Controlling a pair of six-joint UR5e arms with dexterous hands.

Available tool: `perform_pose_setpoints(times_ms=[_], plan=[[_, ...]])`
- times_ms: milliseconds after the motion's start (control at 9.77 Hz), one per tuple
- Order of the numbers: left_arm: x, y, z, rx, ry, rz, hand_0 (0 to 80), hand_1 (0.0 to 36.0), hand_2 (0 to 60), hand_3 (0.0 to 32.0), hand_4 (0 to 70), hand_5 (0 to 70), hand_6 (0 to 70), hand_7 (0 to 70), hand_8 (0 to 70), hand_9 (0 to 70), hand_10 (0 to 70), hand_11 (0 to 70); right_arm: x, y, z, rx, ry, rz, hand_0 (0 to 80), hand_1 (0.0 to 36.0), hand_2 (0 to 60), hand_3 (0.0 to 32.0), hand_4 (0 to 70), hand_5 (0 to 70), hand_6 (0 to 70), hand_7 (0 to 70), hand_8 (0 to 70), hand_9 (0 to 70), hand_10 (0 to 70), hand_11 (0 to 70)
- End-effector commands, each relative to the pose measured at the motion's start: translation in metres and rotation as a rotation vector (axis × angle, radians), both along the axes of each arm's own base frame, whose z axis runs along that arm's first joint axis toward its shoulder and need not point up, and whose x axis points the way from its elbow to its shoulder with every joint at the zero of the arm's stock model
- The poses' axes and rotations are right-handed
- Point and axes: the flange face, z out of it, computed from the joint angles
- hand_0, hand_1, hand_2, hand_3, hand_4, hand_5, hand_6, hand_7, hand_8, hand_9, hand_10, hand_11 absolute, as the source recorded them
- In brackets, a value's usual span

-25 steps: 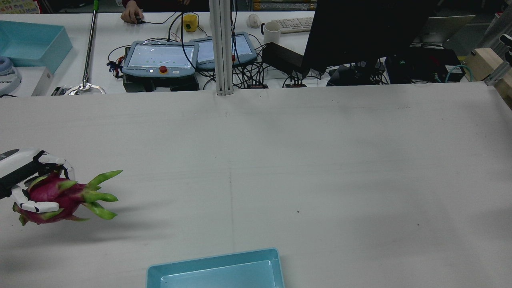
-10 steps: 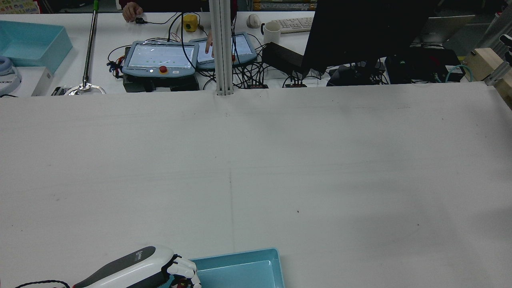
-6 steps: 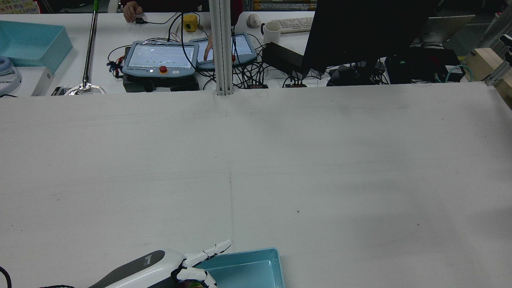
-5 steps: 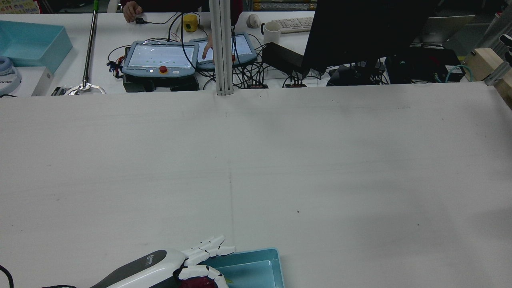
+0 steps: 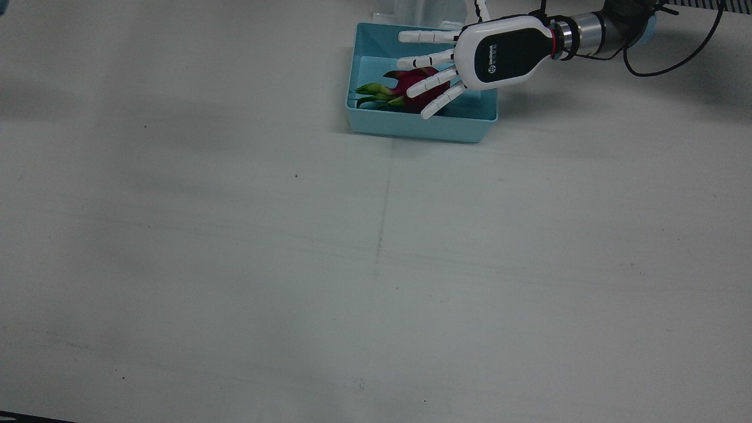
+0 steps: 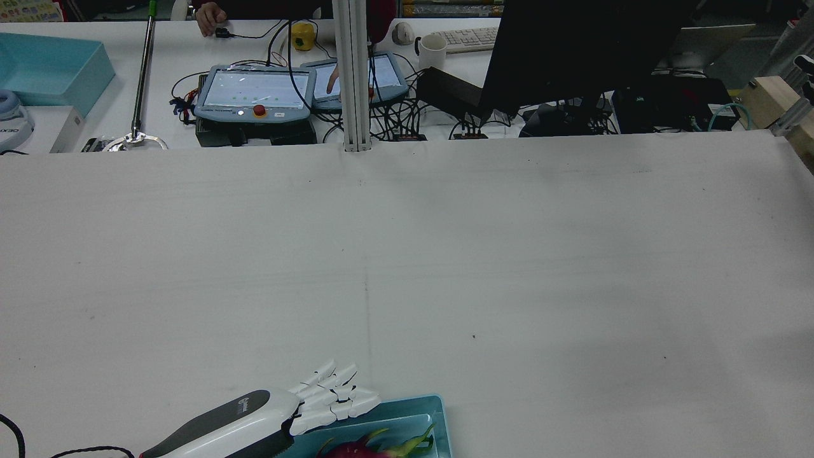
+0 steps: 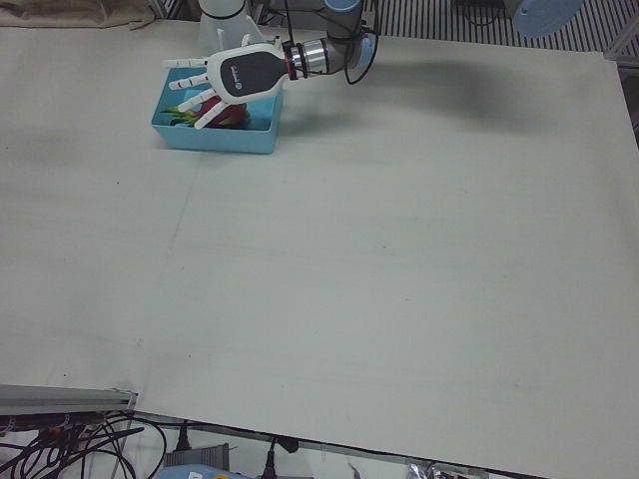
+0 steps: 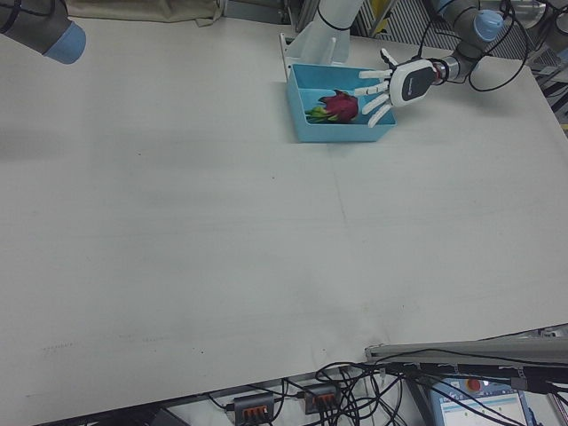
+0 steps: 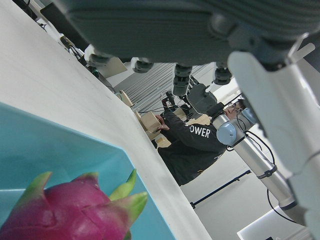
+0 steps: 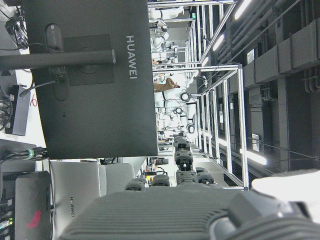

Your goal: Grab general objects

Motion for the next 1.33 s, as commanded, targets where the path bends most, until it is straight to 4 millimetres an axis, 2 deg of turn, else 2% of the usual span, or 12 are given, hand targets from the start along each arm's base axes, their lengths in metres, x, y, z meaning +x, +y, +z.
perform_pose_setpoints(times_ms=[0, 102, 307, 409, 512, 614, 717, 819, 921, 1024, 1126, 1228], plan=[[-0.038, -0.052, -0.003, -0.028, -0.037, -0.115, 79.7, 32.9, 7.4, 0.6, 0.0, 15.0, 1.8, 25.2, 0.0, 3.6, 0.0, 2.6, 0.0, 0.0, 0.0, 0.0, 0.0, 0.0, 0.0, 0.0, 0.0, 0.0, 0.0, 0.0, 0.0, 0.0, 0.0, 0.0, 0.0, 0.0], [-0.063, -0.082, -0.001, -0.058, -0.028, -0.166, 79.7, 32.5, 6.7, 0.0, 0.8, 14.6, 3.5, 26.9, 0.0, 3.9, 2.3, 6.9, 0.0, 0.0, 0.0, 0.0, 0.001, 0.0, 0.0, 0.0, 0.0, 0.0, 0.0, 0.0, 0.0, 0.0, 0.0, 0.0, 0.0, 0.0], [-0.12, -0.136, 0.008, -0.121, -0.003, -0.267, 71.8, 29.7, 4.6, 0.0, 3.4, 12.9, 5.2, 28.4, 0.0, 4.2, 4.2, 9.5, 0.0, 0.0, 0.0, 0.0, 0.0, 0.0, 0.0, 0.0, 0.0, 0.0, 0.0, 0.0, 0.0, 0.0, 0.0, 0.0, 0.0, 0.0], [-0.141, -0.156, 0.017, -0.154, -0.006, -0.308, 66.6, 27.8, 2.3, 0.0, 2.6, 11.7, 5.3, 27.3, 0.0, 4.0, 5.0, 10.4, 0.0, 0.0, 0.0, 0.0, 0.0, 0.0, 0.0, 0.0, 0.0, 0.0, 0.0, 0.0, 0.0, 0.0, 0.0, 0.0, 0.0, 0.0], [-0.158, -0.177, 0.035, -0.198, -0.014, -0.334, 63.1, 25.8, 0.8, 0.0, 2.5, 10.6, 5.5, 26.9, 0.1, 3.9, 6.2, 12.0, 0.0, 0.0, 0.0, 0.0, 0.0, 0.0, 0.0, 0.0, 0.0, 0.0, 0.0, 0.0, 0.0, 0.0, 0.0, 0.0, 0.0, 0.0], [-0.184, -0.202, 0.055, -0.233, -0.027, -0.381, 61.0, 23.7, 0.0, 0.0, 0.7, 7.7, 4.2, 25.9, 0.3, 3.7, 6.0, 11.4, 0.0, 0.0, 0.0, 0.0, 0.0, 0.0, 0.0, 0.0, 0.0, 0.0, 0.0, 0.0, 0.0, 0.0, 0.0, 0.0, 0.0, 0.0], [-0.226, -0.226, 0.067, -0.249, -0.031, -0.46, 59.1, 21.7, 0.0, 0.6, 0.0, 2.0, 2.7, 23.4, 0.2, 3.2, 5.6, 10.8, 0.0, 0.0, 0.0, 0.0, 0.0, 0.0, 0.0, 0.0, 0.0, 0.0, 0.0, 0.0, 0.0, 0.0, 0.0, 0.0, 0.0, 0.0], [-0.265, -0.246, 0.079, -0.265, -0.033, -0.505, 57.5, 19.8, 0.0, 4.0, 0.0, 0.0, 2.4, 22.9, 0.0, 3.1, 6.5, 12.0, 0.0, 0.0, 0.0, 0.0, 0.001, 0.0, 0.0, 0.0, 0.0, 0.0, 0.0, 0.0, 0.0, 0.0, 0.0, 0.0, 0.0, 0.0], [-0.305, -0.26, 0.089, -0.281, -0.033, -0.552, 57.8, 20.0, 0.0, 7.8, 0.0, 0.0, 2.6, 24.4, 0.0, 3.4, 7.9, 14.0, 0.0, 0.0, 0.0, 0.0, 0.0, 0.0, 0.0, 0.0, 0.0, 0.0, 0.0, 0.0, 0.0, 0.0, 0.0, 0.0, 0.0, 0.0], [-0.351, -0.27, 0.105, -0.306, -0.027, -0.619, 56.5, 19.0, 0.0, 8.4, 0.0, 0.0, 1.8, 23.3, 0.0, 3.2, 7.6, 13.6, 0.0, 0.0, 0.0, 0.0, 0.0, 0.0, 0.0, 0.0, 0.0, 0.0, 0.0, 0.0, 0.0, 0.0, 0.0, 0.0, 0.0, 0.0], [-0.386, -0.282, 0.13, -0.348, -0.016, -0.665, 56.4, 19.0, 0.0, 4.8, 0.0, 0.0, 3.1, 23.4, 0.0, 3.2, 8.4, 14.6, 0.0, 0.0, 0.0, 0.0, 0.001, 0.0, 0.0, 0.0, 0.0, 0.0, 0.0, 0.0, 0.0, 0.0, 0.0, 0.0, 0.0, 0.0], [-0.404, -0.29, 0.157, -0.379, -0.008, -0.688, 56.0, 18.7, 0.0, 4.4, 0.0, 0.0, 3.1, 23.3, 0.0, 3.2, 8.4, 14.7, 0.0, 0.0, 0.0, 0.0, 0.0, 0.0, 0.0, 0.0, 0.0, 0.0, 0.0, 0.0, 0.0, 0.0, 0.0, 0.0, 0.0, 0.0]])
